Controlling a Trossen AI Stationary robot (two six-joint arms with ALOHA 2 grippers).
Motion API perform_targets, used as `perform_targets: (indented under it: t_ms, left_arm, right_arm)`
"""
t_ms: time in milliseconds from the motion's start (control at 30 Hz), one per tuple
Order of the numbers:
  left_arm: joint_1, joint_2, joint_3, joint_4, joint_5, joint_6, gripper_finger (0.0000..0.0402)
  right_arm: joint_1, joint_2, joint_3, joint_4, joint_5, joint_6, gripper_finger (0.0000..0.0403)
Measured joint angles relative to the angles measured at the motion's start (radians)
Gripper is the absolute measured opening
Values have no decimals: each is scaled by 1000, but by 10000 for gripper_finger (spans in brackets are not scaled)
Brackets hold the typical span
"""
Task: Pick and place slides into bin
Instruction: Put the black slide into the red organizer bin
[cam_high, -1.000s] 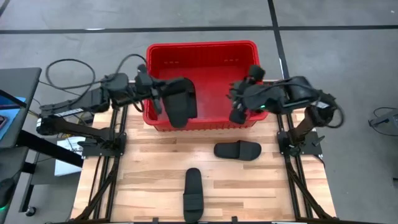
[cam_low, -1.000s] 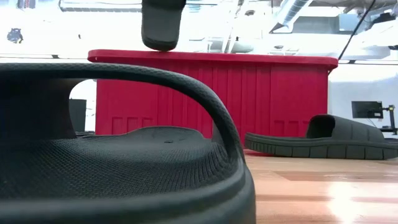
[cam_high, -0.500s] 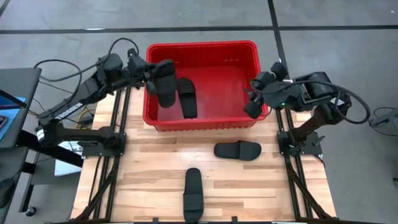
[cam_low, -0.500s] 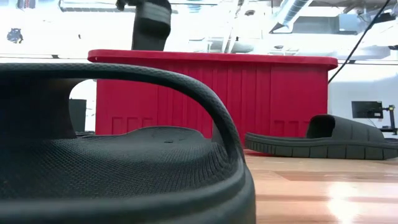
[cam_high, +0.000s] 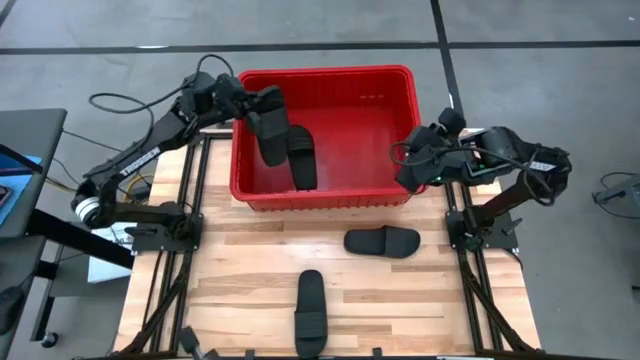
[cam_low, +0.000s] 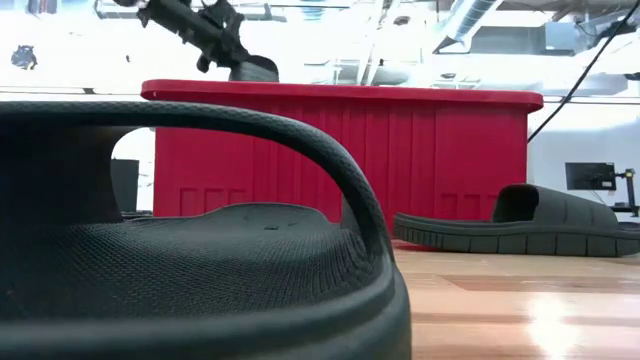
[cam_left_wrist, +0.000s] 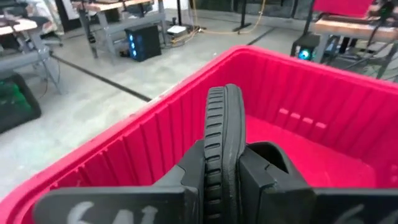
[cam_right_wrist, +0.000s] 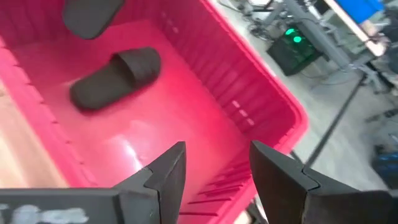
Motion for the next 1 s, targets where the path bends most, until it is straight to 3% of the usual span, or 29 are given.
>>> perform_targets:
  t_ms: [500, 700, 1000]
  left_arm:
    - [58, 224, -1, -11, 64, -20, 32]
    - [58, 230, -1, -105, 64, -33, 32]
    - [58, 224, -17, -89, 64, -104, 32]
  right_arm:
    - [-46, -105, -14, 0, 8, -22, 169]
    - [-46, -139, -14, 0, -10, -33, 169]
    - [-46, -174, -14, 0, -15, -54, 169]
